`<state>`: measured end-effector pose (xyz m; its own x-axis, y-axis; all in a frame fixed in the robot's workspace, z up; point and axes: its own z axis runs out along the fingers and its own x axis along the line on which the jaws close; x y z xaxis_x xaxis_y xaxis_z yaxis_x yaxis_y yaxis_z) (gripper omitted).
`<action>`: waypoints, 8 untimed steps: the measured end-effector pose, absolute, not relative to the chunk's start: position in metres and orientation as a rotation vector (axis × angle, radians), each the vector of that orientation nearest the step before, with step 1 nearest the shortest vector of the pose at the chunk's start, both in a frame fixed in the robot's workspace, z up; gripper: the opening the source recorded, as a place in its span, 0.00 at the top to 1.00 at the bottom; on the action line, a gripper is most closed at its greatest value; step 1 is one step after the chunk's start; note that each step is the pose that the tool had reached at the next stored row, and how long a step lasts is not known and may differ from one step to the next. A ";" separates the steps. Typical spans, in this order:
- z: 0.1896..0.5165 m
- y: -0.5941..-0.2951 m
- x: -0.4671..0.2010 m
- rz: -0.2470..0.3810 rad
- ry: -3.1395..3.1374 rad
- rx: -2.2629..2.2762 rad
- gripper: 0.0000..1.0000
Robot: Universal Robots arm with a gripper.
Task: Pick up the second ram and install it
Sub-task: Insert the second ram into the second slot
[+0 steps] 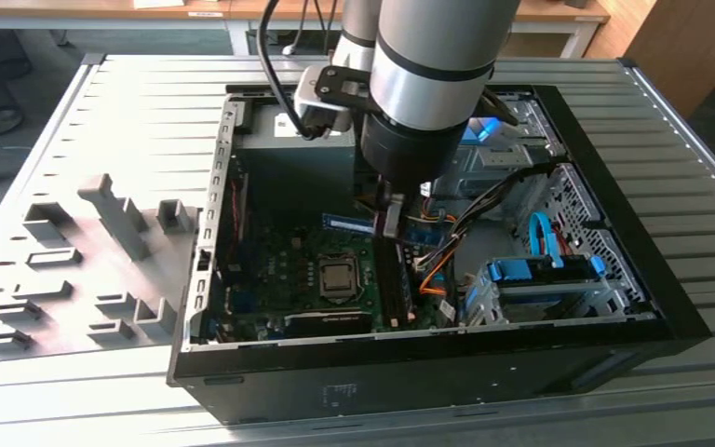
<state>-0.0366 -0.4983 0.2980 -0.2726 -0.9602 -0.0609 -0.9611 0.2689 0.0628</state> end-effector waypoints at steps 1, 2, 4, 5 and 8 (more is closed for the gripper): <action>0.298 -0.498 -0.037 0.136 2.505 -1.872 0.86; 0.298 -0.498 -0.037 0.136 2.517 -1.855 0.86; 0.298 -0.498 -0.037 0.136 2.538 -1.825 0.86; 0.298 -0.498 -0.037 0.135 2.546 -1.813 0.86; 0.298 -0.498 -0.037 0.134 2.569 -1.779 0.86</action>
